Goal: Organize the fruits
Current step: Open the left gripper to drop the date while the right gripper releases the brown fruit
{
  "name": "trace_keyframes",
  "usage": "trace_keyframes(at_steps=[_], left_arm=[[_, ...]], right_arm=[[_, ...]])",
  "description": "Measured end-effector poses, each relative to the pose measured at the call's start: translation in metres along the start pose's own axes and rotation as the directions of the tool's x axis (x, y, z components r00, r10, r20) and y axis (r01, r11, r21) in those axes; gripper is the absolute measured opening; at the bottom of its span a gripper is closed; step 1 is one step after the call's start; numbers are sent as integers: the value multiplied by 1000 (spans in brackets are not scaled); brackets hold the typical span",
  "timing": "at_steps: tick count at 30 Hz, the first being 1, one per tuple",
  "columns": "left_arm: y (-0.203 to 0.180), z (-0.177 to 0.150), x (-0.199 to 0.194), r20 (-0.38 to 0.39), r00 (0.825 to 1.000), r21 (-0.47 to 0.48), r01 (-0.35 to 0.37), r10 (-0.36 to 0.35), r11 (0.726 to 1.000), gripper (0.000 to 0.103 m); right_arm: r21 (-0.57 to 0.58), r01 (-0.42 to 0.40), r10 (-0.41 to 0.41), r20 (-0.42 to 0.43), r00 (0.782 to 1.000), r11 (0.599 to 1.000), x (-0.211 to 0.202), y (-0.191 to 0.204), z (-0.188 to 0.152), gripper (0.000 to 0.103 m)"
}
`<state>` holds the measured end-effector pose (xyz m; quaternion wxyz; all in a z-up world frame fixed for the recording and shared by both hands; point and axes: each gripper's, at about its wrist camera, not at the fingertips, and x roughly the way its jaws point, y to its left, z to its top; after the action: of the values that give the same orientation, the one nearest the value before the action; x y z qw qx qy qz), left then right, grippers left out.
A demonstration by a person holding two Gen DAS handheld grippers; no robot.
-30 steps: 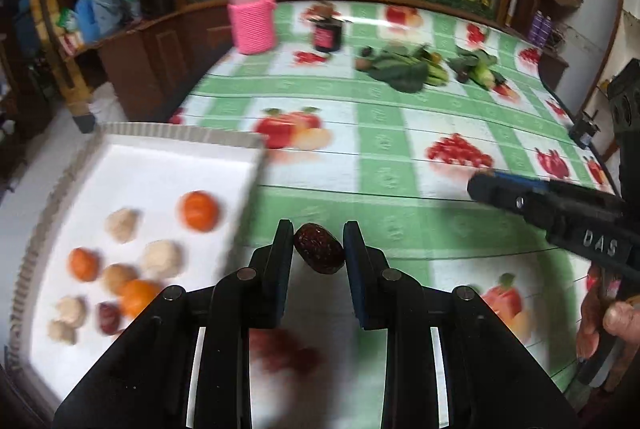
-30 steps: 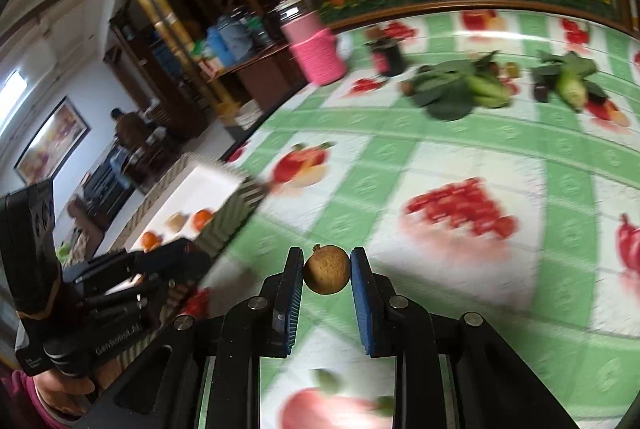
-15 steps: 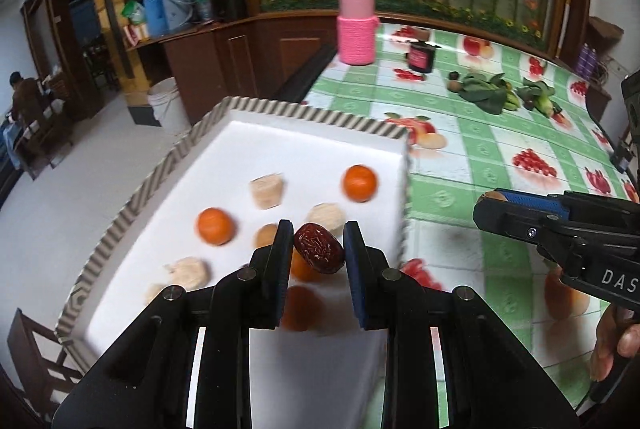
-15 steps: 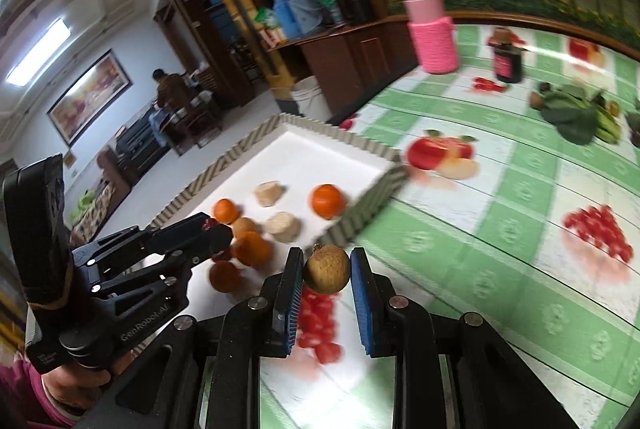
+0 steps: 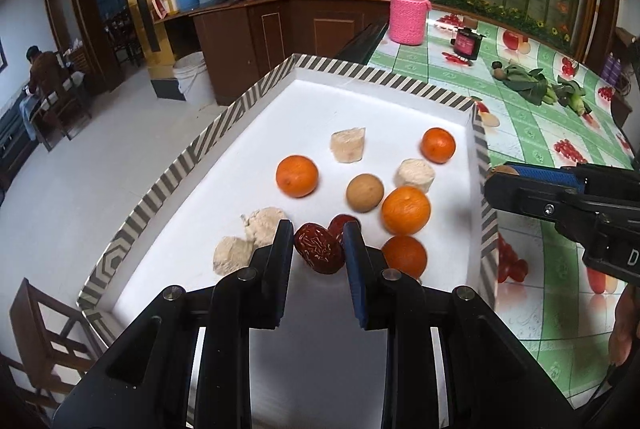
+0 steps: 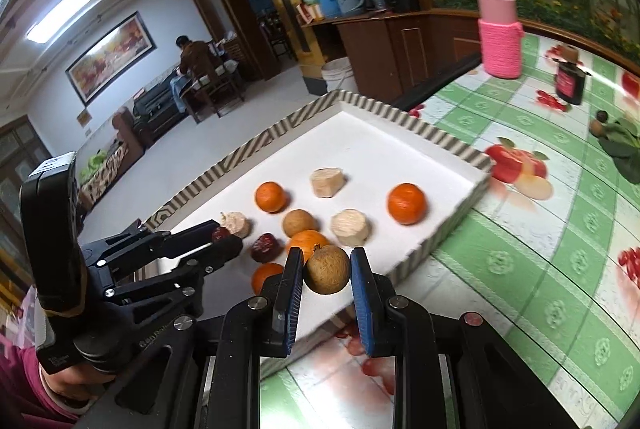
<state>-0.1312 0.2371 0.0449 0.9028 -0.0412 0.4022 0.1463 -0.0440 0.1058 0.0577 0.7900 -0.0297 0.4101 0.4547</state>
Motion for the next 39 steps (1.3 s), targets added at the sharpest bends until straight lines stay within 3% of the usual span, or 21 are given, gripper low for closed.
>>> trace_keyframes(at_steps=[9,23,39], left_arm=[[4,-6,8,-21,1000,-8,-1,1,1000,25],[7,-9,11,-44,999,-6,2,-2,1000,25],[6,-8,15,-79,997,-20,-22,20,1000,26]], right_arm=[[-51,1,-3,-41,999,999,14,14,1,23],[-103,133,-141,-72,987,986,41,0,20,23],[-89,119,-129,-117,985,989,47,1,11,26]])
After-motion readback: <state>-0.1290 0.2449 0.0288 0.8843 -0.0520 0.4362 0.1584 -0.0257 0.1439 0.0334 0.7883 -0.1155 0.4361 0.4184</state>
